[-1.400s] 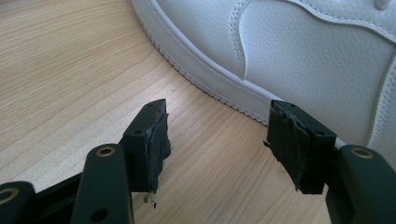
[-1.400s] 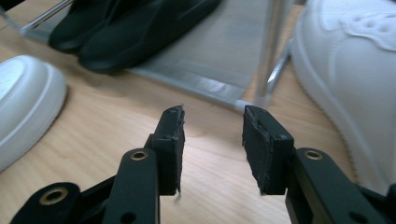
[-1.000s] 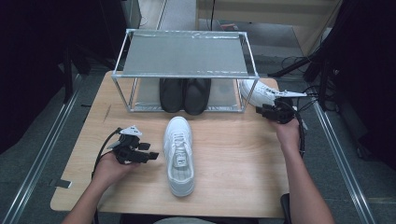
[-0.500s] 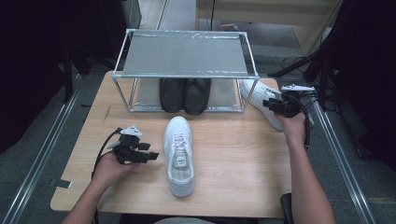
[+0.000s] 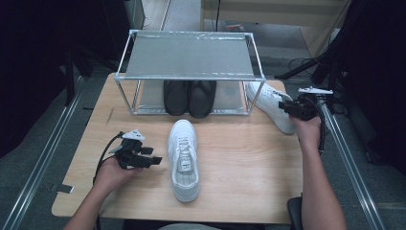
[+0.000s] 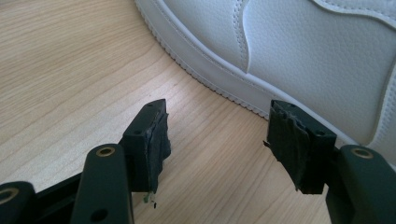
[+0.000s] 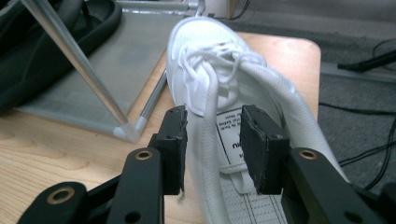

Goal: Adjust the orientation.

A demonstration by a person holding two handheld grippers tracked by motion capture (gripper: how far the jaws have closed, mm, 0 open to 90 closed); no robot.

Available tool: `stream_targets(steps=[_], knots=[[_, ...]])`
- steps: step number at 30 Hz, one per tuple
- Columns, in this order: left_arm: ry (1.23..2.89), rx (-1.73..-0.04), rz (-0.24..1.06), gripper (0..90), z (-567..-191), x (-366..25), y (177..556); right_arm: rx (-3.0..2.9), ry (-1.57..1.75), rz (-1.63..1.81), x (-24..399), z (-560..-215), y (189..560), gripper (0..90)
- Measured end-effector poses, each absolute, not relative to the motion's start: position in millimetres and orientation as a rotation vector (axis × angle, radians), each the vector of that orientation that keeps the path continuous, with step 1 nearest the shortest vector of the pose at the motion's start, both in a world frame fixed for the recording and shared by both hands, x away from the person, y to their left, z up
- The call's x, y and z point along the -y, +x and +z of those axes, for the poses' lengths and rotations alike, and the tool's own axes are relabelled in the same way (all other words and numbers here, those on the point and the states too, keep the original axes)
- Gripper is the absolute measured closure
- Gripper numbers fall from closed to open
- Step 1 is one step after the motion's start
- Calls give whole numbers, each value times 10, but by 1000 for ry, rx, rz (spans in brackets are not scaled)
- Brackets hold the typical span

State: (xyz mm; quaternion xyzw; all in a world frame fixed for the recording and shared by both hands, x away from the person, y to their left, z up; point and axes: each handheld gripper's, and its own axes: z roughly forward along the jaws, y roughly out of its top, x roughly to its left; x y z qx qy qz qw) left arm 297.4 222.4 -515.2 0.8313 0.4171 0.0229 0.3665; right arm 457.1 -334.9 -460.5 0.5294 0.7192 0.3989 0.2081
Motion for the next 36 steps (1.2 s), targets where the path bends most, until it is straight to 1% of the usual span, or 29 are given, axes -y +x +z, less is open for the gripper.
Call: stream_targets(steps=[8,10,12,17,19,20,26,32,36], knots=[[2123,-1085,67,389,-5155,-2262,2911,-1917,1436,1164,3335,-4574,4586,628],[2126,-1090,63,389,-5157,-2275,2903,-1988,1461,1119,3293,-4583,4655,621],[2121,-1097,69,389,-5157,-2282,2896,-2012,1463,1115,3265,-4619,4694,655],[2125,-1096,62,389,-5163,-2278,2908,-2076,1509,1111,3185,-4707,4789,632],[2125,-1095,63,389,-5164,-2268,2910,-2095,1487,1043,3124,-4738,4818,660],[2125,-1093,64,389,-5164,-2268,2912,-2102,1479,1021,3108,-4754,4831,708],[2117,-1098,68,390,-5163,-2284,2917,-2104,1482,1053,3143,-4733,4845,789],[2105,-1091,67,390,-5151,-2292,2916,-2046,1516,1131,3238,-4644,4783,801],[2105,-1080,67,389,-5144,-2289,2927,-2043,1519,1114,3258,-4619,4730,798]])
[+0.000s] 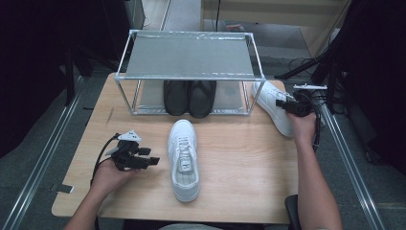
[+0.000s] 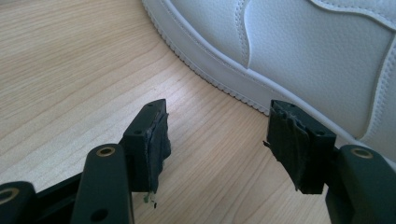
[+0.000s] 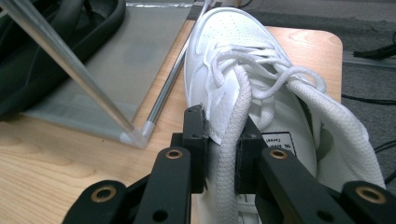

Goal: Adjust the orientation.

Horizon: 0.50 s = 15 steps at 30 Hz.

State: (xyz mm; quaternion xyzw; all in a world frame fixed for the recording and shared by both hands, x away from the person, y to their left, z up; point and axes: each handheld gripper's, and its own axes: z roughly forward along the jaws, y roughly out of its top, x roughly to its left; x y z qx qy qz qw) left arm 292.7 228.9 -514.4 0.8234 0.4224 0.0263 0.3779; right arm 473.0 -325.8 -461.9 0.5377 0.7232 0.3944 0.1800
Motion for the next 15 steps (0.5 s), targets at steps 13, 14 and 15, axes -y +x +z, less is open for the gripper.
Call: stream_targets(steps=[13,14,15], knots=[[2098,-1051,66,388,-5119,-2246,2984,-2025,1537,1114,3390,-4524,4498,798],[2106,-1047,63,388,-5115,-2243,2993,-2023,1539,1118,3400,-4519,4473,798],[2105,-1046,65,388,-5110,-2237,2998,-2024,1540,1116,3409,-4511,4451,797]])
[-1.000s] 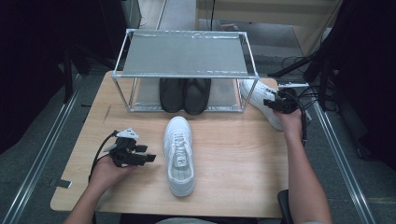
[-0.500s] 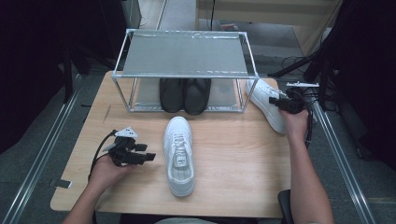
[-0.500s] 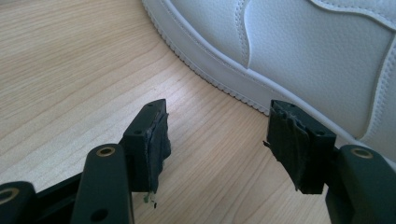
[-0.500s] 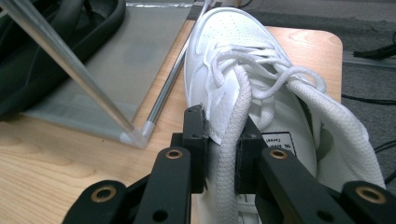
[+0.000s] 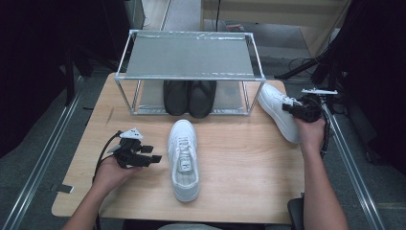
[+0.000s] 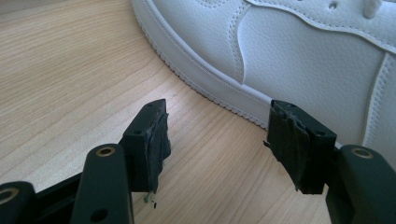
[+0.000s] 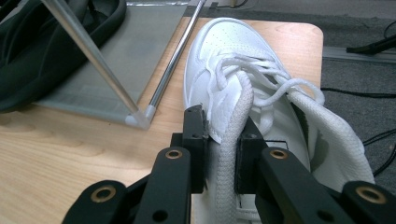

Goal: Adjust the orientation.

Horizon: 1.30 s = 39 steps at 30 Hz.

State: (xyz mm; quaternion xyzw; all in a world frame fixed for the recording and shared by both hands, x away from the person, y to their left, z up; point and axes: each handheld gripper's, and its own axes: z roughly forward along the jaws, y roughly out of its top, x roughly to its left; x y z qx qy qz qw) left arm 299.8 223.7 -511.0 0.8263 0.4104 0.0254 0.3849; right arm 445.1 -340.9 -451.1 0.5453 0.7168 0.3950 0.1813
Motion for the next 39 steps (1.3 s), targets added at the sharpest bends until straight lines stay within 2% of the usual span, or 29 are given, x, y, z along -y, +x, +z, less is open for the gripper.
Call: stream_targets(steps=[21,39], knots=[[2090,-1005,35,385,-5053,-2184,3174,-2000,1525,1125,3444,-4386,3815,796],[2044,-1003,38,388,-5082,-2156,3285,-2081,1440,1170,3151,-4337,3240,791]])
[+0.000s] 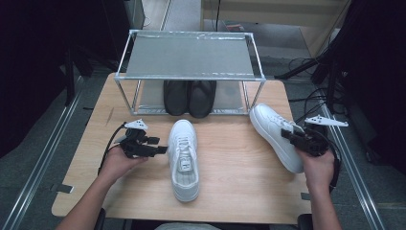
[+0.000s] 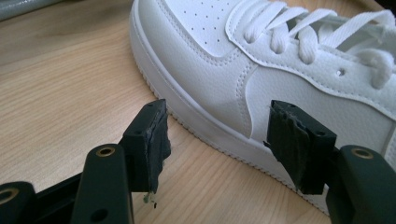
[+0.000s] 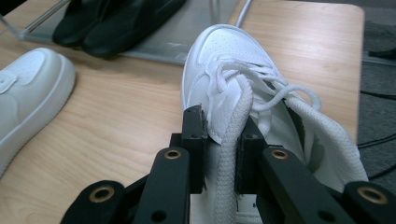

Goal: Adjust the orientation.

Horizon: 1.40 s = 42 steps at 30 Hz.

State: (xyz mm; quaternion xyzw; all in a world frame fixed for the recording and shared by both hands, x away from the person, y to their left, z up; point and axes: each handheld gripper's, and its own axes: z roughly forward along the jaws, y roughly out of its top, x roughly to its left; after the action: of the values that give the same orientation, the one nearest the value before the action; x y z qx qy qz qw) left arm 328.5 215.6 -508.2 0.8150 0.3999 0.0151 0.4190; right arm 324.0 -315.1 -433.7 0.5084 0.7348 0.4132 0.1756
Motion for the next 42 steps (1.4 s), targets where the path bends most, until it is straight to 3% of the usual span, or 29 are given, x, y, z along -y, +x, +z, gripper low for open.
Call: stream_targets(steps=[38,42], knots=[[2064,-992,78,395,-5088,-2150,3278,-2524,1118,1092,1756,-4634,3009,780],[2067,-952,93,441,-5081,-2158,3260,-2529,1084,1087,1651,-4637,3003,780]])
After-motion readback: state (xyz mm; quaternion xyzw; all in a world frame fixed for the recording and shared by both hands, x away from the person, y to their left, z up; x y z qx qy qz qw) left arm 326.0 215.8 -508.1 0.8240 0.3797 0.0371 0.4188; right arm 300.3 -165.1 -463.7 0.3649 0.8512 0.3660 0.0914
